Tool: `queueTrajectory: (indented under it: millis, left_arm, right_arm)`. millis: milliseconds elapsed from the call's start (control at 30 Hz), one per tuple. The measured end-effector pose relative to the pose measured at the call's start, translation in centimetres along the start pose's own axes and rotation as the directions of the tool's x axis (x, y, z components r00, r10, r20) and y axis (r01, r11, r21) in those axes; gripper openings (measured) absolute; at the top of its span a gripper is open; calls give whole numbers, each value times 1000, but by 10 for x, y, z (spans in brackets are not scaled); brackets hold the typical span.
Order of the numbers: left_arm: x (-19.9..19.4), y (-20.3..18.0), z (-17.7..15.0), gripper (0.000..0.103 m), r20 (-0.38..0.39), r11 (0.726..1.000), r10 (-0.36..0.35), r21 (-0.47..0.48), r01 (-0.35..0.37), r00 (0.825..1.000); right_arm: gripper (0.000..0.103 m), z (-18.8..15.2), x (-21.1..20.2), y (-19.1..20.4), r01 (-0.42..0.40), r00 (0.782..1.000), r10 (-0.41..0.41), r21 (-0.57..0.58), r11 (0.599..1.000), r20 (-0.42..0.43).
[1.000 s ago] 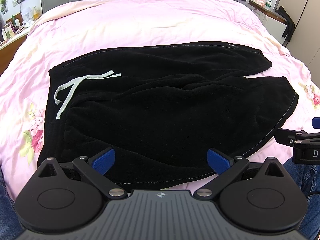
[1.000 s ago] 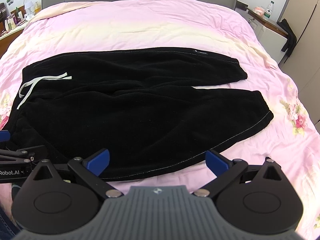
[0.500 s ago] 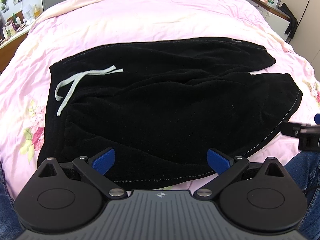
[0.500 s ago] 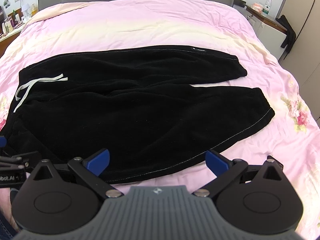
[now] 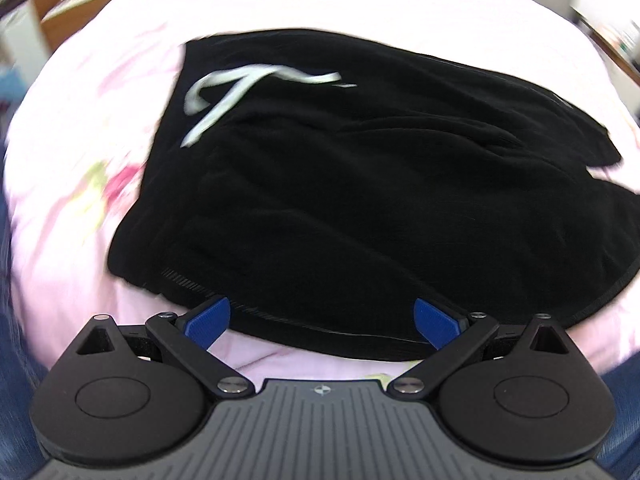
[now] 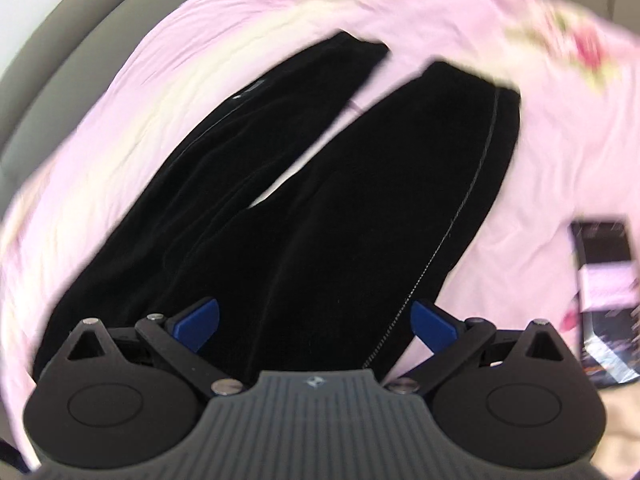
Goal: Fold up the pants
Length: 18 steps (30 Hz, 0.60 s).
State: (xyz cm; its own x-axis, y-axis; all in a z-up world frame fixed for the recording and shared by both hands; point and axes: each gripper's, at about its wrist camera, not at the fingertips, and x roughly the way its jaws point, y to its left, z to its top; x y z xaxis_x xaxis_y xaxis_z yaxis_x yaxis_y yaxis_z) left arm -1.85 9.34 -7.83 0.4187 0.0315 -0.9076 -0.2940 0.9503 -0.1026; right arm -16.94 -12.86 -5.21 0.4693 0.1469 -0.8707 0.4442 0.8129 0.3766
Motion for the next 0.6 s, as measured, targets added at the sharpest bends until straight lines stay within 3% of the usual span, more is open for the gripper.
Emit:
queueTrajectory:
  millis: [100,200,300,333,467,600]
  left_arm:
    - [10,26,1,103,-40,995,-16,-95,12,999]
    - [18,48,-2,103,-55,978,-89,-196,77,994]
    - [24,65,-8,103,-36,929,-178,-335,156,983]
    - [25,68,-11,103,-25,911,-194,-376,170,981]
    - [36,78,-17,103,25,856,-230,-471,215,973]
    - [48,85,-23,103,47,808,-258,-537,242,965]
  right_arm:
    - [98,22,31,-38,-39,998,50,239,970,-43]
    - [96,35,46,-69,-13,1000,10,364,931,8]
    - [88,47,59,-92,32,997,-57,434,901,44]
    - [83,48,64,-100,18,998,-44,475,880,44]
    - [79,56,78,-121,-63,995,5,584,809,100]
    - [79,70,84,-128,-117,980,-7,603,789,200]
